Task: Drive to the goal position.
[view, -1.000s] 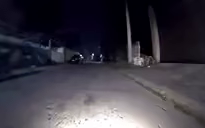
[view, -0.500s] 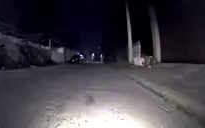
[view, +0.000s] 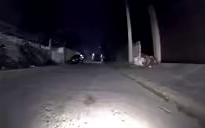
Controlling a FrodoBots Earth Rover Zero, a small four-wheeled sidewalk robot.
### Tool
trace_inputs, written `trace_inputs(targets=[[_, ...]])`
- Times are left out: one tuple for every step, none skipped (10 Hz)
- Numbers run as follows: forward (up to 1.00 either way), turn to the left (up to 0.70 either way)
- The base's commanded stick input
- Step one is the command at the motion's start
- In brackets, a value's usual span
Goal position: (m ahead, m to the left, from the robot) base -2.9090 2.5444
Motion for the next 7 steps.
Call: trace_inputs(targets=[[0.12, 0.24], [0.12, 0.24], [0.13, 0.26], [0.3, 0.35], [0.98, 0.38], [0.98, 0.38], [0.98, 0.38]])
